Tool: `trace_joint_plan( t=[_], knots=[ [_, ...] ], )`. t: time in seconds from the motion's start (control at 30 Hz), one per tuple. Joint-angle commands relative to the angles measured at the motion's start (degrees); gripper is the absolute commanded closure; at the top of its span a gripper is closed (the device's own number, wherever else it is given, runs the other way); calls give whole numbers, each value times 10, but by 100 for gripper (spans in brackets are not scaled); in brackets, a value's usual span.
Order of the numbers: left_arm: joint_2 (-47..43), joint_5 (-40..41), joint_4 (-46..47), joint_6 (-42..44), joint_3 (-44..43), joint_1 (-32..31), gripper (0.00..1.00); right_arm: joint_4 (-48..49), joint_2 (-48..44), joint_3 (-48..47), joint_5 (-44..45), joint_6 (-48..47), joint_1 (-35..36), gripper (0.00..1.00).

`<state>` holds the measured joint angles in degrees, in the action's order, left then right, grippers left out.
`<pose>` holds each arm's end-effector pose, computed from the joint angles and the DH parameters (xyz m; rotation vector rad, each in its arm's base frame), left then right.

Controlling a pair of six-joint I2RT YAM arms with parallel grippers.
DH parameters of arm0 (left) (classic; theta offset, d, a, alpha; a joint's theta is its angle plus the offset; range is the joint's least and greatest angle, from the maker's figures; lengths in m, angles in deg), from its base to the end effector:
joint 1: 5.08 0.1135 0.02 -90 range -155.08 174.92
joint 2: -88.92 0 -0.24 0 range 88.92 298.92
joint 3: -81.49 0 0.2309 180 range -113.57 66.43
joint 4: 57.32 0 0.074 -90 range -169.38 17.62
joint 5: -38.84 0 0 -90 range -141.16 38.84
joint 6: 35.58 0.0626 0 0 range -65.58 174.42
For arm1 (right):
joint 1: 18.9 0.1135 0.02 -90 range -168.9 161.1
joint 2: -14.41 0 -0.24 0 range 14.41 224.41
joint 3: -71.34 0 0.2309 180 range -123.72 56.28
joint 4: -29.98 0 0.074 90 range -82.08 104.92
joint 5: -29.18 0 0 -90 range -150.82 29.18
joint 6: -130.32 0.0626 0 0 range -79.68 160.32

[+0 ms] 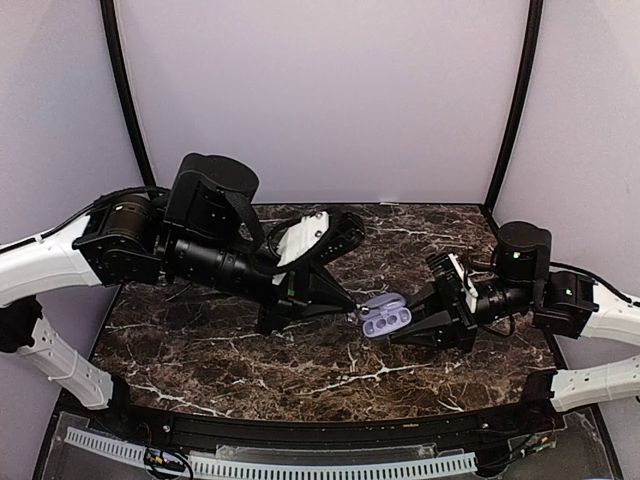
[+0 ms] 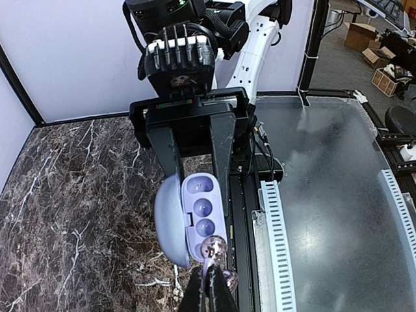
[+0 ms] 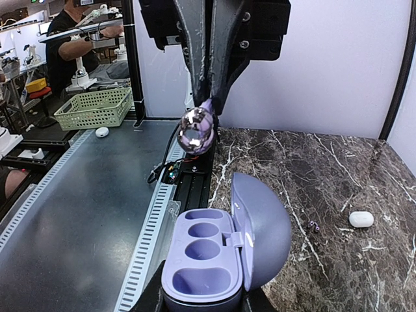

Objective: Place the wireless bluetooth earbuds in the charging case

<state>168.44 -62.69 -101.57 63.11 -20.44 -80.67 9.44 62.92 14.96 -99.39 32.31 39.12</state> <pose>0.0664 -0.3086 0.3872 1.4909 1.4374 -0.9446 0.0779 0.1985 0.2979 -1.4366 1.2641 1.2076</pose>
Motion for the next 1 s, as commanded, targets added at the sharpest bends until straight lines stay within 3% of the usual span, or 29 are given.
trace_joint_plan(
  t=[0.0,0.47,0.97],
  knots=[
    [12,21,-11,9,-30,-13,100,30,-3,1,-1,7,4,100],
    [78,94,-59,11,-89,-41,100,43,2,2,18,40,3,100],
    [81,179,-90,13,-110,-45,100,42,-3,7,27,45,3,100]
  ],
)
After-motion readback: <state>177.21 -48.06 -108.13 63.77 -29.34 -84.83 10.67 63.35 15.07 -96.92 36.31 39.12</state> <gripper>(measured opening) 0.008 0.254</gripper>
